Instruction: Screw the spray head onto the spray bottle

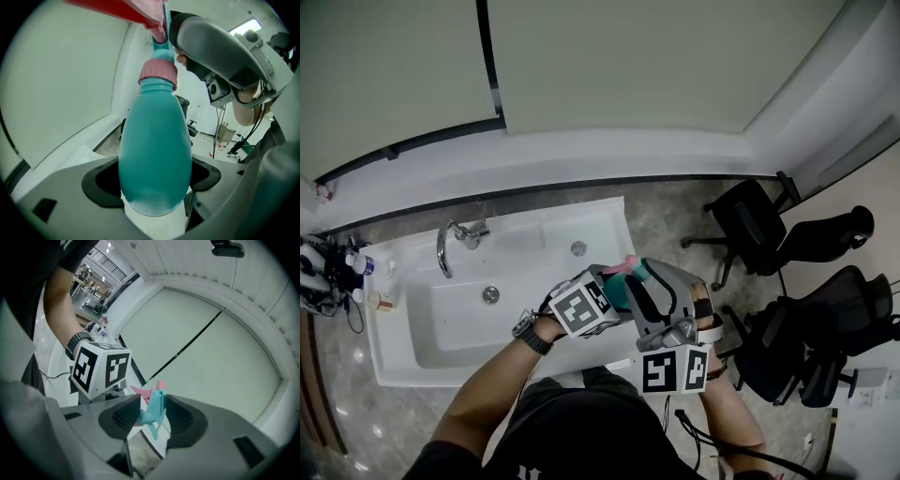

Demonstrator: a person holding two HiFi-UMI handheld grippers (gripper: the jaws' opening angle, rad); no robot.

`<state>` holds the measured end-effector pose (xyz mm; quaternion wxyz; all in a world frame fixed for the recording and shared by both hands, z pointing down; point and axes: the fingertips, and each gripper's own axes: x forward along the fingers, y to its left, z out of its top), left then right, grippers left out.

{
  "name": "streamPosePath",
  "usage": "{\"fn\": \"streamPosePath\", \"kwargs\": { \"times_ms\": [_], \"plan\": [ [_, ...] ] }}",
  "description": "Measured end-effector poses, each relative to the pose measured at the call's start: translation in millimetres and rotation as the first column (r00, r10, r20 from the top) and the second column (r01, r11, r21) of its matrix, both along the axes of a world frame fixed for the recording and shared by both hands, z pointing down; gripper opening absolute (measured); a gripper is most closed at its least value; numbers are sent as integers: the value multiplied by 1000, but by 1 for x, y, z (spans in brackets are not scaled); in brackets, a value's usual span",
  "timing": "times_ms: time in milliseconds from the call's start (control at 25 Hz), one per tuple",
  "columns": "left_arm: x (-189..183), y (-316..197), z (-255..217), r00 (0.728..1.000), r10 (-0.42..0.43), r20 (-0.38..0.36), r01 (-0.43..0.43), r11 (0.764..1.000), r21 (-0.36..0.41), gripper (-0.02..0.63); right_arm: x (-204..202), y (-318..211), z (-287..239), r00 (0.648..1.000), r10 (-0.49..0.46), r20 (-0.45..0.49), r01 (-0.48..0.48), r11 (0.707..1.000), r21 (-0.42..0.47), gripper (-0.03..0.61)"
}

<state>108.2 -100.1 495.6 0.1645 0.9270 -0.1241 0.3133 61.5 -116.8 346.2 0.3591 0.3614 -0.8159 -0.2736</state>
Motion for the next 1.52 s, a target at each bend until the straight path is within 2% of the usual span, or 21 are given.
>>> {"fn": "streamPosePath", "kwargs": {
  "times_ms": [200,280,320,400,440,560,600,640,760,880,1000,1200,1320,1440,1520],
  "plan": [
    [6,4,-17,998,43,-45,-41,998,48,394,-2,10,-17,994,-89,65,98,985,-140,164],
    [6,8,-21,997,67,-45,-64,996,60,394,-1,14,-33,974,-172,147,200,959,-200,186],
    [5,10,-22,996,80,-42,-77,995,66,394,2,14,-43,954,-194,230,251,935,-251,186],
    [2,12,-25,994,102,-34,-99,992,76,394,17,10,-50,909,-130,395,300,863,-406,186],
    [1,13,-27,994,108,-32,-105,991,79,394,25,7,-46,897,-98,432,321,815,-482,186],
    [0,15,-31,993,119,-22,-117,990,84,394,29,9,-29,869,-85,488,414,665,-621,186],
    [1,16,-33,992,124,-18,-122,989,88,394,26,13,-24,863,-94,496,437,631,-641,186],
    [1,16,-34,991,131,-15,-129,987,95,394,22,15,-19,864,-106,492,446,611,-654,186],
    [4,19,-36,987,158,6,-158,981,114,394,14,17,-4,882,-131,453,438,584,-684,186],
    [3,20,-35,982,176,63,-183,973,139,394,10,21,-1,891,-163,424,437,560,-704,183],
    [2,18,-37,980,173,96,-187,970,155,394,10,24,1,905,-182,384,417,559,-717,137],
    [-1,21,-38,979,185,90,-197,969,151,394,10,28,0,919,-209,334,392,567,-724,138],
    [-1,20,-38,978,186,90,-199,967,159,393,10,27,1,922,-216,322,388,556,-735,137],
    [-2,16,-36,977,164,137,-189,962,196,393,11,27,4,935,-214,283,355,542,-762,132],
    [-6,8,-35,973,116,199,-165,955,248,393,12,25,7,952,-195,236,305,539,-785,130]
  ]
}}
